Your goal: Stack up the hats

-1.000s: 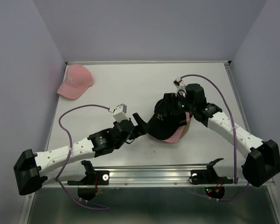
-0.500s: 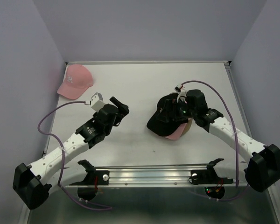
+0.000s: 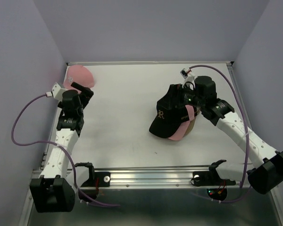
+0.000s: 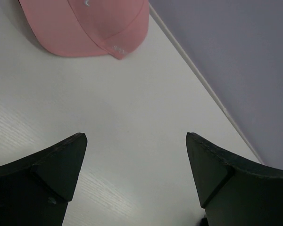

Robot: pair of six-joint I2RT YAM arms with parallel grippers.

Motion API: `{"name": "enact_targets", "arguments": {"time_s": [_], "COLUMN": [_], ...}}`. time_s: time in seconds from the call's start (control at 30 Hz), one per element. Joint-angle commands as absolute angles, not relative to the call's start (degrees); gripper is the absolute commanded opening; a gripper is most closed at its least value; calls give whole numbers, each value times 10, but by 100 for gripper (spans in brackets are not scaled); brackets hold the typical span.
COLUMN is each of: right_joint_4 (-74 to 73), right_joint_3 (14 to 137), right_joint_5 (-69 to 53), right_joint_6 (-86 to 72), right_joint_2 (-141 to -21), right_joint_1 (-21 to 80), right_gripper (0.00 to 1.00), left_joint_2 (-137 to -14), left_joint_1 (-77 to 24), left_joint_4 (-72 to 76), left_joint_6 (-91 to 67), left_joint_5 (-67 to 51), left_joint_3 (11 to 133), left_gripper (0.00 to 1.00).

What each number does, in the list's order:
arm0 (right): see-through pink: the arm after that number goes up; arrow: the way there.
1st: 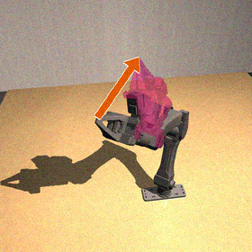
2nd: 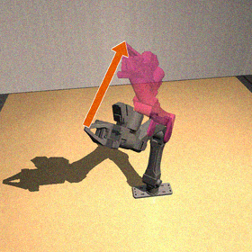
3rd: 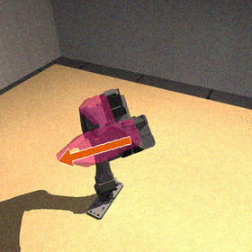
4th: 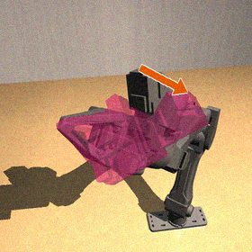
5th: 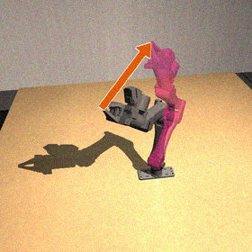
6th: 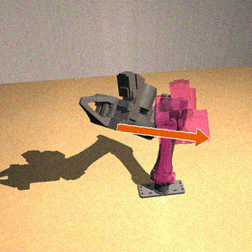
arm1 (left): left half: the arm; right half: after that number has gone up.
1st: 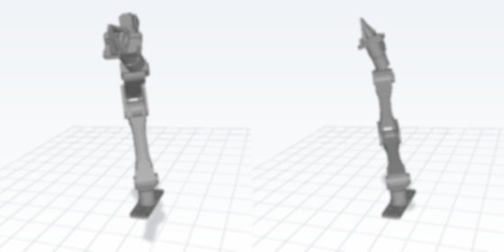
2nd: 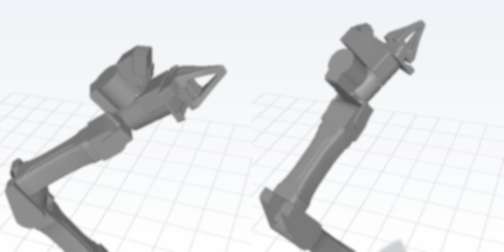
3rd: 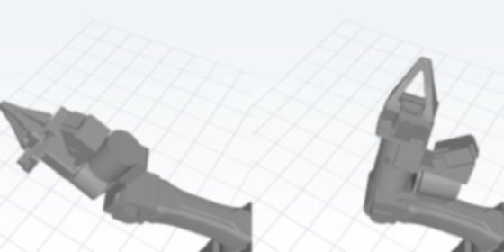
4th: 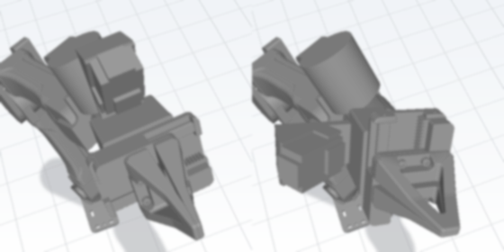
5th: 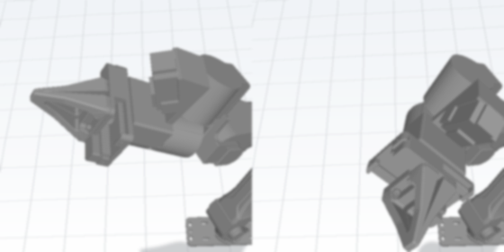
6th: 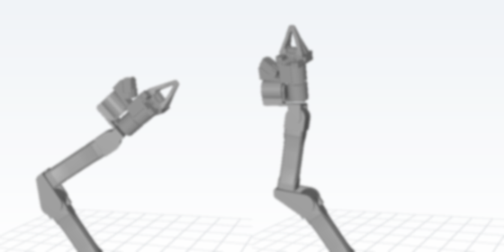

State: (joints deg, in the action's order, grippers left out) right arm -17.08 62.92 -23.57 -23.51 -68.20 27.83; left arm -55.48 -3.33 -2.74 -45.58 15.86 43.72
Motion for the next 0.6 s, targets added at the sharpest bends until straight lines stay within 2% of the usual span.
{"name": "enact_targets", "arguments": {"time_s": [0.0,0.13,0.57], "right_joint_4": [-149,-138,-138], "right_joint_3": [667,683,693], "right_joint_5": [-247,-228,-153], "right_joint_6": [-250,-255,-231], "right_joint_2": [-695,-710,-720], "right_joint_1": [277,277,277], "right_gripper": [100,100,100], "left_joint_2": [-597,-692,-917], "left_joint_1": [64,145,271], "left_joint_4": [66,115,237], "left_joint_6": [-369,-349,-350], "left_joint_5": [49,-51,-137], "left_joint_3": [439,458,541], "left_gripper": [99,99,99]}}
